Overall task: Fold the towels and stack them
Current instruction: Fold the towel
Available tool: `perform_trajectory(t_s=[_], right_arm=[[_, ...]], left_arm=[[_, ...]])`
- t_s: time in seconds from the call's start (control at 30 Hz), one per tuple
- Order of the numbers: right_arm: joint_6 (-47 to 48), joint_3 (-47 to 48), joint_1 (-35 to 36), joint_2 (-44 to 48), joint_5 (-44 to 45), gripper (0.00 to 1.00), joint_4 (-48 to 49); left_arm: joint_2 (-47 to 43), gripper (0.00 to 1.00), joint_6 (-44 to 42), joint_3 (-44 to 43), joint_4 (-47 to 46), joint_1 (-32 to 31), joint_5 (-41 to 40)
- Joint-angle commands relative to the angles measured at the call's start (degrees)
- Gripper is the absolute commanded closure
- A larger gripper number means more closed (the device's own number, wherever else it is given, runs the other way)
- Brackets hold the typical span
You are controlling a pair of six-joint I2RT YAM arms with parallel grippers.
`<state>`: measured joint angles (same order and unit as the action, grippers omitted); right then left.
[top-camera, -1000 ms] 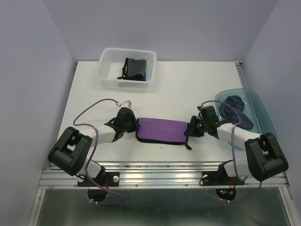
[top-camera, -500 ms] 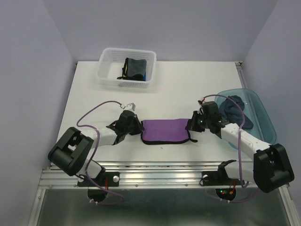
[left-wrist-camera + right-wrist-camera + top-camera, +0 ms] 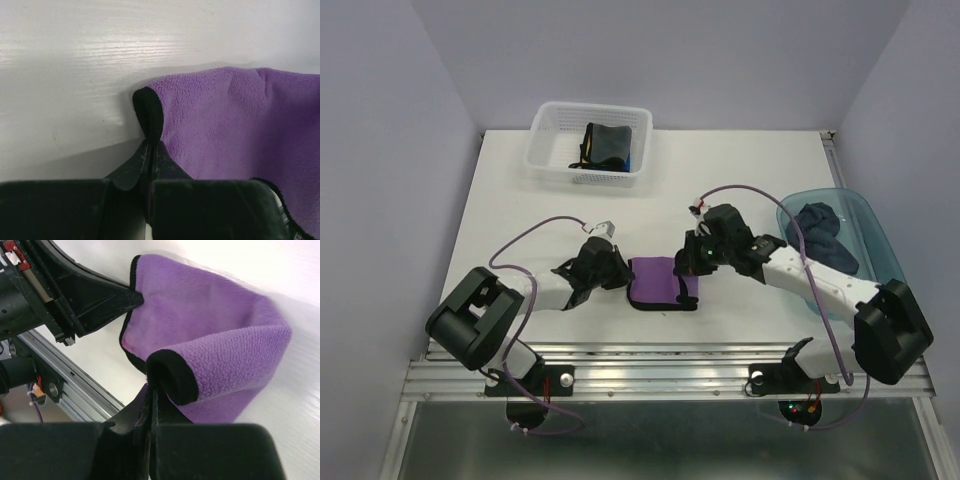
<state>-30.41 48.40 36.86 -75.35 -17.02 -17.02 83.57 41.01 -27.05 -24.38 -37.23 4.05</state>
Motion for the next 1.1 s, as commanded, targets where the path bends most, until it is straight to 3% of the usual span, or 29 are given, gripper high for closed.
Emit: perform_trajectory(t_s=[0.0,0.4,0.83,0.97,1.07], right_arm=[[-0.8,6.1,3.9,-6.4,-1.1,0.99,4.5],[-3.1,14.5,9.6,-20.4,1.8,0.99,8.0],[-7.1,17.0,9.9,-26.8,4.8,0.99,9.5],[-7.7,17.7,9.9,-27.4,5.3,0.93,10.0],[-7.9,18.4,9.9,-27.6,5.9,0.80,8.8]], left_arm=[[-0.2,1.00,0.8,0.5,-2.6,-0.6,0.0],[-1.0,1.00,1.7,1.0,-2.7,-1.0,-0.3],[-2.4,1.00,2.3,1.7,-2.5,-0.9,-0.4],[-3.7,0.93,2.3,1.9,-1.6,-0.9,-1.1],[-5.3,0.86,2.4,1.6,0.5,-1.0,-2.5]])
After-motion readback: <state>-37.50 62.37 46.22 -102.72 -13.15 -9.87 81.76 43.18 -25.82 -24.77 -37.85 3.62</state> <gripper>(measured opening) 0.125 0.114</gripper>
